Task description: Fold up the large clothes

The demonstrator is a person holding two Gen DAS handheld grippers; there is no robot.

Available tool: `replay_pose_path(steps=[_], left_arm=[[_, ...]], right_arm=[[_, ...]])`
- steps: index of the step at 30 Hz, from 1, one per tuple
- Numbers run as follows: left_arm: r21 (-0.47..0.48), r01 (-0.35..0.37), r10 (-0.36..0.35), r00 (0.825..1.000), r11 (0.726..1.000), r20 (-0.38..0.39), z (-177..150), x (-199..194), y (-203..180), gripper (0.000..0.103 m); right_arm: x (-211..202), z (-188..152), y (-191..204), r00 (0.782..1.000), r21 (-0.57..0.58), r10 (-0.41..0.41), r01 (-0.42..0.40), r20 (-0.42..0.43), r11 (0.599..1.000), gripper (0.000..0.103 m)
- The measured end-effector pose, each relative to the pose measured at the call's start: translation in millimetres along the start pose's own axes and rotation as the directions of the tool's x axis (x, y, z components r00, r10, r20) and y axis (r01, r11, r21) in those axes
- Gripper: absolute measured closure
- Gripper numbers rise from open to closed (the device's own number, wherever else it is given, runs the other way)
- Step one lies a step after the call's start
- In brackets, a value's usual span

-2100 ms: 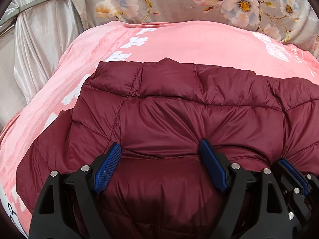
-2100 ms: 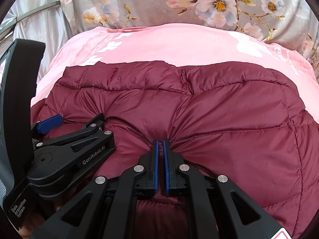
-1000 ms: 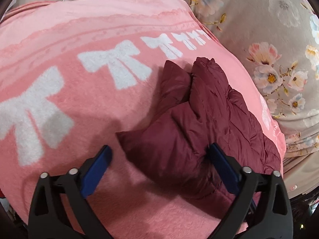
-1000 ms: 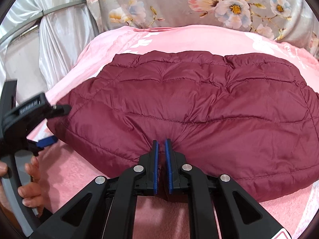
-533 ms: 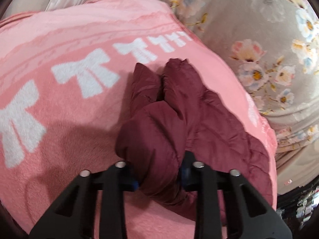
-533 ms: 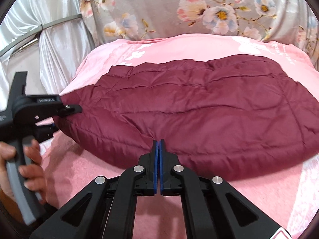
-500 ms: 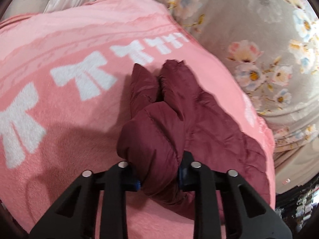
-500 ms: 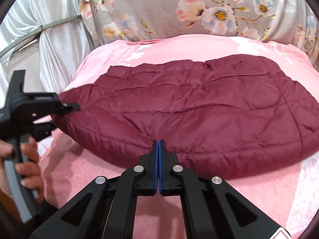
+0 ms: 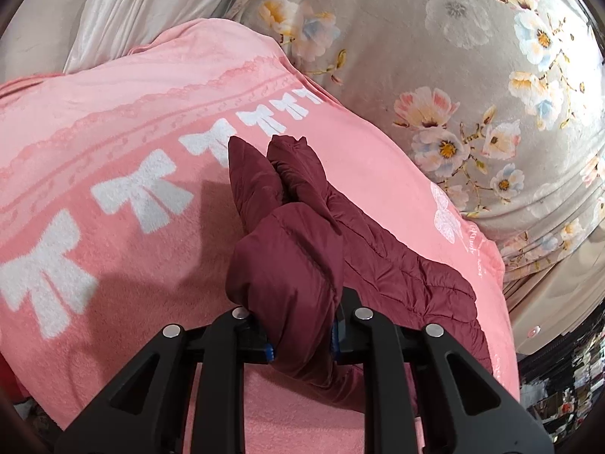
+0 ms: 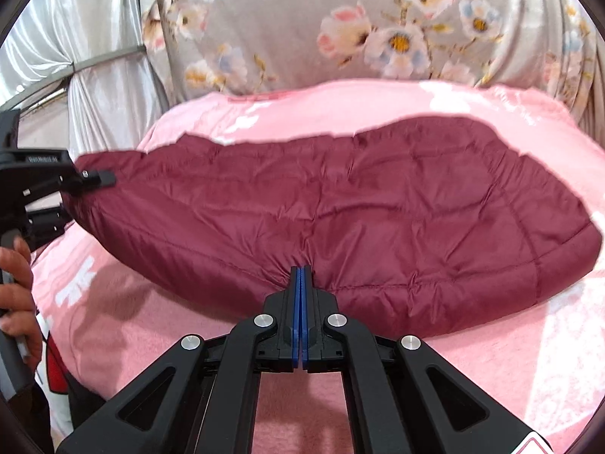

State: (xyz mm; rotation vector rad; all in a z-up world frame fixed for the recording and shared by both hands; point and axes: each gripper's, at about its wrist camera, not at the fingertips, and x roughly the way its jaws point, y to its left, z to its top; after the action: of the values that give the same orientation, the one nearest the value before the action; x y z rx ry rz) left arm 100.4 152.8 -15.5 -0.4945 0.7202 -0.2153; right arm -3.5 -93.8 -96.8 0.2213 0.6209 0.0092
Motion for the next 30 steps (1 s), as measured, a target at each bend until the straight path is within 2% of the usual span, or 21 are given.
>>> replay_pose_path(steps=[5, 9, 11, 16, 19, 23, 28, 30], left_arm=[[0.051, 0.022, -0.023, 0.999, 0.998, 0.028, 1, -15, -21, 0.086], [0.15, 0.099, -0.108, 0.993, 0.984, 0.056, 0, -34, -69, 0.086], [0.211, 0.146, -0.159, 0.986, 0.967, 0.046, -3, -38, -100, 0.086], [0.394, 0.255, -0.267, 0.963, 0.883, -0.026, -29, -30, -192, 0.086], [0.439, 0.306, -0.296, 0.951, 0.845, -0.094, -47, -10, -234, 0.087], [0.461, 0.355, -0.287, 0.934, 0.813, -0.212, -80, 30, -276, 0.087], [0.478, 0.344, -0.195, 0.922, 0.808, -0.334, -132, 86, -301, 0.086], [0.459, 0.334, -0.153, 0.91, 0.823, -0.386, -149, 108, -300, 0.085]], right_arm=[[25, -4, -5, 0.996, 0.008, 0.037, -0.037, -0.08, 0.999, 0.103], [36, -6, -16, 0.991, 0.073, 0.1, -0.094, -0.089, 0.993, 0.103], [38, -5, -21, 0.986, 0.106, 0.133, -0.123, -0.096, 0.987, 0.103], [5, -8, -44, 0.982, 0.192, 0.182, -0.169, -0.054, 0.967, 0.103], [-29, -15, -63, 0.993, 0.162, 0.114, -0.11, -0.017, 0.981, 0.103], [-62, -31, -97, 1.0, 0.163, 0.003, 0.0, -0.015, 0.987, 0.102], [-81, -43, -132, 0.997, 0.217, -0.069, 0.073, -0.026, 0.973, 0.102], [-85, -44, -139, 0.995, 0.217, -0.094, 0.096, -0.022, 0.971, 0.101]])
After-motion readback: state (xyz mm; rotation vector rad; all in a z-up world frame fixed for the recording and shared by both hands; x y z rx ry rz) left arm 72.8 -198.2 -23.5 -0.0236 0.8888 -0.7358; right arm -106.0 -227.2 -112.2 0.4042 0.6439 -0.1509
